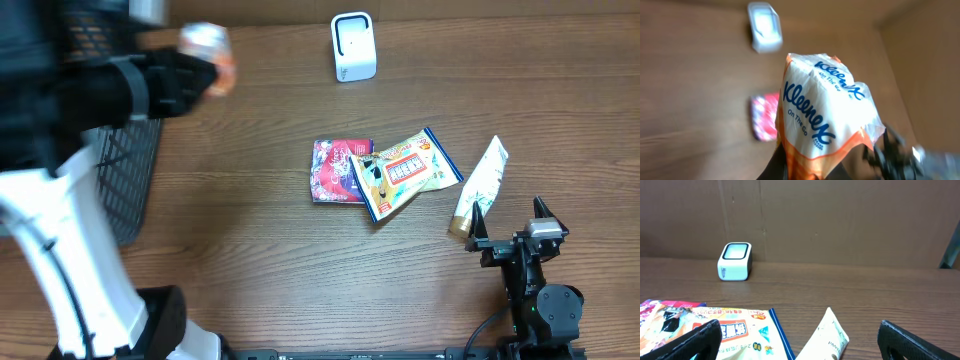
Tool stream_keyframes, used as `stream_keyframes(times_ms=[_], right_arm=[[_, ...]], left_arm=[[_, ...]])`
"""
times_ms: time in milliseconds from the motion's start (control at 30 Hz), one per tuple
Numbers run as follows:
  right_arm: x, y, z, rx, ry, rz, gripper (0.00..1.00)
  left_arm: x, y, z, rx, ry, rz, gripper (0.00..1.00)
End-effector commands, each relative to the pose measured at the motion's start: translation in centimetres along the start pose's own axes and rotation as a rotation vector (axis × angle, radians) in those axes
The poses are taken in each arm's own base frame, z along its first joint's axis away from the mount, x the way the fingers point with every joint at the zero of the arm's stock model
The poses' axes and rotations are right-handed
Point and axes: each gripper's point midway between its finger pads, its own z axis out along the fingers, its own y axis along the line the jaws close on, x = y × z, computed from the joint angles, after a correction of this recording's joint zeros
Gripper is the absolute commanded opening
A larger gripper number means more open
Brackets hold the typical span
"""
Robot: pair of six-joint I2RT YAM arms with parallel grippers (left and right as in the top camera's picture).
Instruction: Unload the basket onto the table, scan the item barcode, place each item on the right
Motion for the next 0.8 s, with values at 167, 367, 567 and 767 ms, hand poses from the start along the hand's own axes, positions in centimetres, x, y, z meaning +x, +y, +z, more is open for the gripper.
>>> stream_keyframes(times_ms=[167,367,567,767], right_arm=[[0.1,0.0,0.0,0.0,-0.005,0.004,1.0],[0.1,0.0,0.0,0.0,-0.005,0.004,1.0],[0.1,0.0,0.0,0.0,-0.005,0.004,1.0],[0.1,0.0,0.0,0.0,-0.005,0.004,1.0]], left_arm=[[8.5,-1.0,13.1,-0.186,0.449,0.135,0.04],[13.8,0.0,20.6,-0.291,0.613,0.087,0.04],[19.2,-1.9,27.2,-0.178,0.733,0.117,0.04],[22.4,-2.4,32.2,-0.155,0.767,0.136,0.04]])
